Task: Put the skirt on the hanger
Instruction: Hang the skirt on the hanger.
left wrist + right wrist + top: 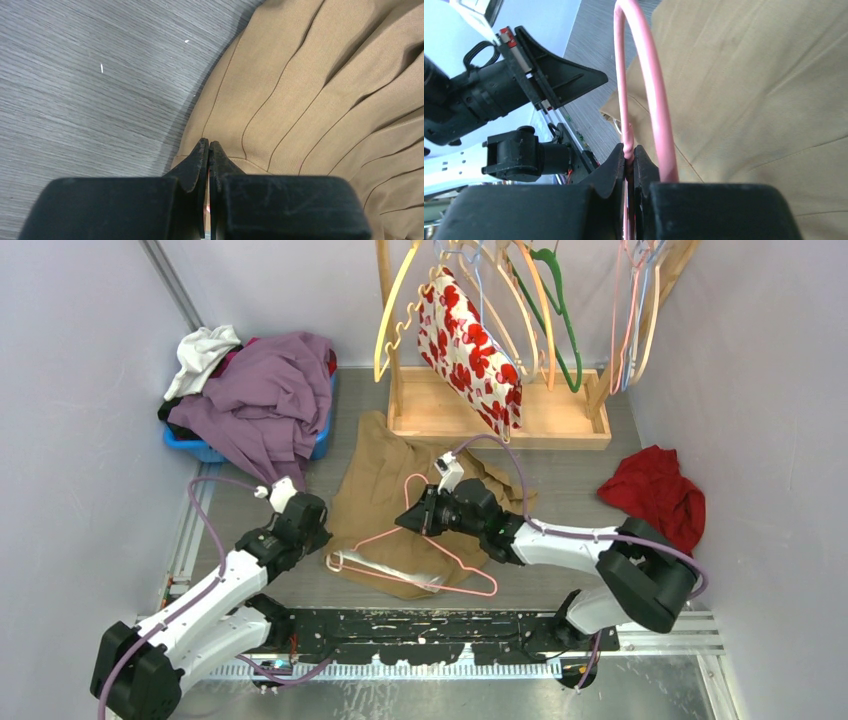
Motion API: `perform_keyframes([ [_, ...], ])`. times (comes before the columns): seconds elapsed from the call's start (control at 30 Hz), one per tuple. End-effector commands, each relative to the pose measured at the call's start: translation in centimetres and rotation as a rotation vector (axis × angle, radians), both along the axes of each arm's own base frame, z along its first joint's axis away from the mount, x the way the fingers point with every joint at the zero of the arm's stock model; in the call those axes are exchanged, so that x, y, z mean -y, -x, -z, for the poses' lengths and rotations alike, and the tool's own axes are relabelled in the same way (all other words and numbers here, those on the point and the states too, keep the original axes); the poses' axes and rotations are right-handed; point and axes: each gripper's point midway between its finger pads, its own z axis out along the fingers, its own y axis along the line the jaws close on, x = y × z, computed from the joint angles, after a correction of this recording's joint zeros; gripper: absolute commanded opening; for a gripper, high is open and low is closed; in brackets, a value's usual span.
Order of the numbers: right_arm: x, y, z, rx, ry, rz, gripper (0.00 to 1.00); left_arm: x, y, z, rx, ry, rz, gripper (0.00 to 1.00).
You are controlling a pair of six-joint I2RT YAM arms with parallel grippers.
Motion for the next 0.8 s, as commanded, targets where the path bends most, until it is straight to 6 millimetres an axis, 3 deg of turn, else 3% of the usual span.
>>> perform_keyframes([
  [0.0, -0.7, -0.1, -0.3, -0.07, -0.091, -0.027, 0.01, 0.0, -0.5, -0.3, 0.018, -0.001, 0.0, 0.01],
  [0.4, -1.0, 0.1, 4.8, -0.256, -0.158, -0.049, 0.02, -0.4, -0.1, 0.5, 0.001, -0.011, -0.008, 0.02],
  [0.53, -1.3, -0.1, 5.5, -0.272, -0.256, -0.056, 0.02, -0.7, -0.1, 0.7, -0.004, -0.018, -0.015, 0.02],
  [0.6, -1.5, -0.2, 4.7, -0.253, -0.341, -0.073, 0.02, -0.8, 0.0, 0.7, -0.008, -0.022, -0.016, 0.02],
  [0.77, -2.1, -0.6, 5.8, -0.259, -0.37, -0.086, 0.02, -1.1, 0.0, 0.6, -0.011, -0.024, -0.021, 0.02],
])
